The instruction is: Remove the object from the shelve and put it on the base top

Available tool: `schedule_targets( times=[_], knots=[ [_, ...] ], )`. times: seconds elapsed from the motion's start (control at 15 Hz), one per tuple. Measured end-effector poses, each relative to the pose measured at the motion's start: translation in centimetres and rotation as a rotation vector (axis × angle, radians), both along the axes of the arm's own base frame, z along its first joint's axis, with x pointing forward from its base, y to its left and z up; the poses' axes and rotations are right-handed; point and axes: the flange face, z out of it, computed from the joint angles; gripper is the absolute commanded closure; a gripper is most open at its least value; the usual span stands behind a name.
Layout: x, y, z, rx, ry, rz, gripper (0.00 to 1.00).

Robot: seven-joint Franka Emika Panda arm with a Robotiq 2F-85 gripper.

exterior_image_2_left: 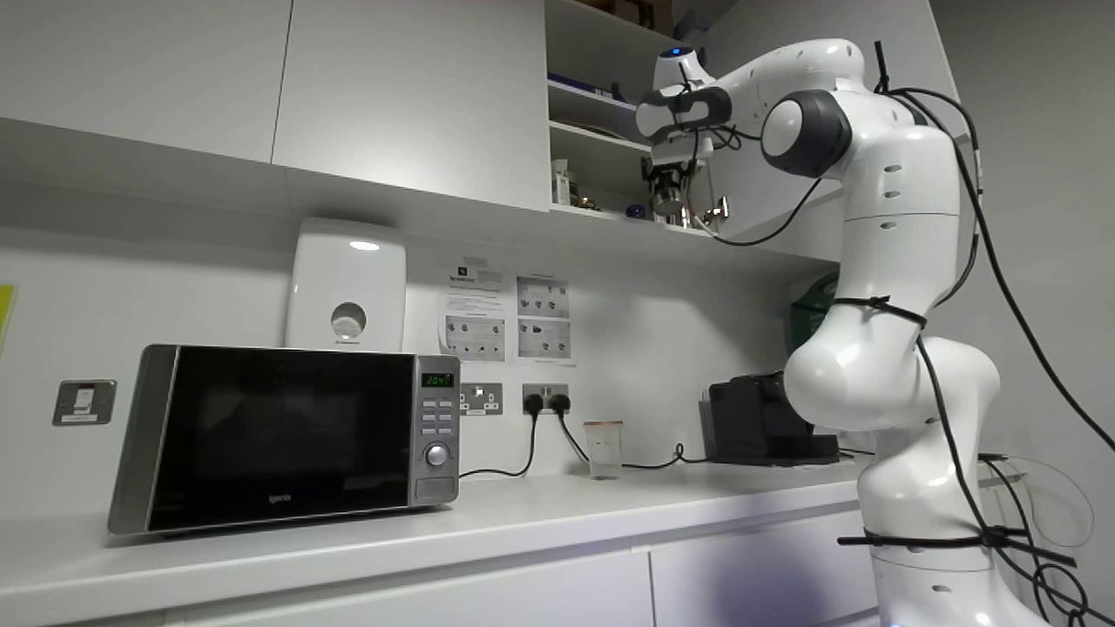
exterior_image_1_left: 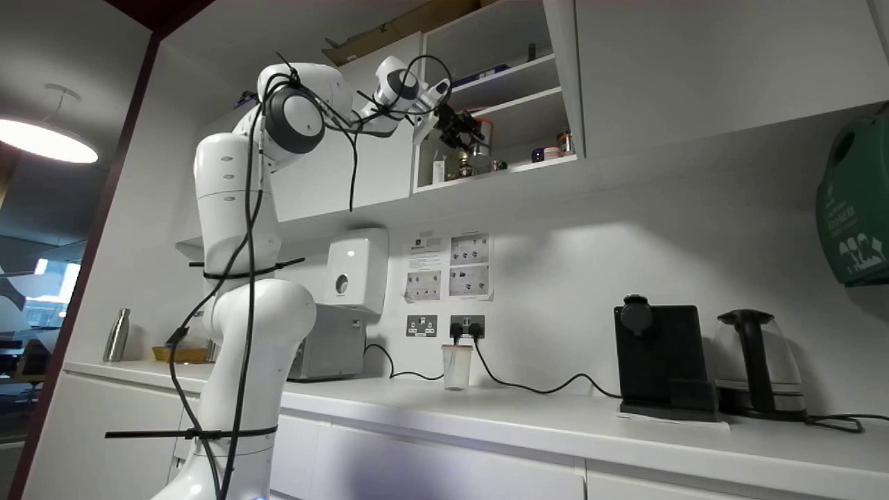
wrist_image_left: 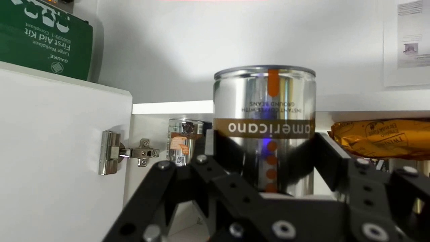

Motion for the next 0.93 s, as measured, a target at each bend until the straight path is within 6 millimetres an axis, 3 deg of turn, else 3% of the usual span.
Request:
schedule_targets(
  times=[0.4,0.93],
  knots=[
    [-2.7,0.6,-1.8,0.007,0.03,0.0,0.51],
    [-1.9,1.0,-10.4,0.043,0.158,0.033,0.51]
  ],
)
